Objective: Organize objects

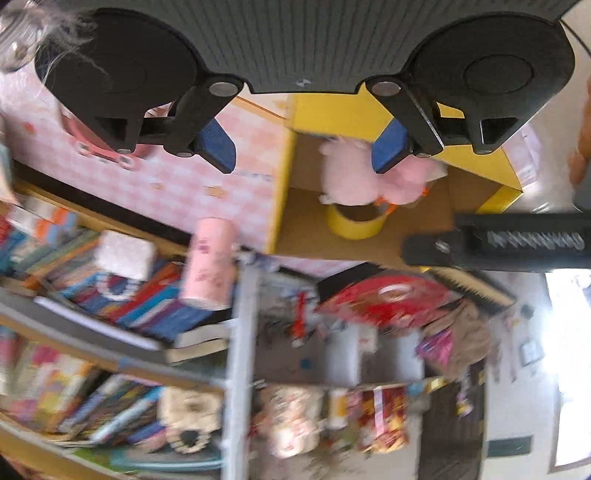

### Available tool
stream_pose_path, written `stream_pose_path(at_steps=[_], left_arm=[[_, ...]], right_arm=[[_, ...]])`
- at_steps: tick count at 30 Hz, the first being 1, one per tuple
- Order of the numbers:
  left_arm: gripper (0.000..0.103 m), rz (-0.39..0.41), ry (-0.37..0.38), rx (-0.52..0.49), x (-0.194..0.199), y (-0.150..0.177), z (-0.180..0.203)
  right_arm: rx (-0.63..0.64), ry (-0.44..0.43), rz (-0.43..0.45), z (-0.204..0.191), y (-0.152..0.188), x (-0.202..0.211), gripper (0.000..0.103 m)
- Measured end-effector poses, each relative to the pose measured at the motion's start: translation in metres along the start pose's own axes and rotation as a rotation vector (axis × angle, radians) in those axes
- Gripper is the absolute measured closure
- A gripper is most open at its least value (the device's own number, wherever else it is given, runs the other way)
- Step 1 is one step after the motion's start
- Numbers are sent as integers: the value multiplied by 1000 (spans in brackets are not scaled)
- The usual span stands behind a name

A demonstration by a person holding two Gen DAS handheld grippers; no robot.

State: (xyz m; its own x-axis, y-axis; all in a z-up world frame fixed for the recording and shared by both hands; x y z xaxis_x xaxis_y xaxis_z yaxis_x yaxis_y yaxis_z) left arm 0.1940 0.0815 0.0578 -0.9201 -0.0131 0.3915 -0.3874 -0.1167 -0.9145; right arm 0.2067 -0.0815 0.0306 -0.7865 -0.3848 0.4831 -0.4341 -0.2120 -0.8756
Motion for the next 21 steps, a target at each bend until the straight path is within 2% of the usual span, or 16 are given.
stream_pose_path(at_steps=[5,11,14,21], left_arm=[[6,-19,22,-14,26,20,13],[5,-123,34,8,46,61,23],[5,-148,29,-29,56,81,30],[5,-171,32,-166,76,111,49]], right_arm=[[-128,153,-3,30,28,52,23],[-253,332,-34,40,70,96,20],[-296,398,-50,35,91,110,17],[-285,473,-74,18,124,133,9]])
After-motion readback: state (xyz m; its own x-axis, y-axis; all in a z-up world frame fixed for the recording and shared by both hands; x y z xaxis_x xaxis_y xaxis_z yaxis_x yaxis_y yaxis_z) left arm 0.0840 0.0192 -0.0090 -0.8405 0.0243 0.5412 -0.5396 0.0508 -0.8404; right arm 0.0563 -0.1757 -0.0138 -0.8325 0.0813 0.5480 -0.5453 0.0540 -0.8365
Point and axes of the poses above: each gripper's, at about its wrist camera, not at the fingertips, and x roughly against the way its jaws point, z to its right, y to its underside, the point moved 5 cm from there along -x, roughly the way its jaws point, and after that the axes turned 4 degrees about -y, right-handed, at the moved point
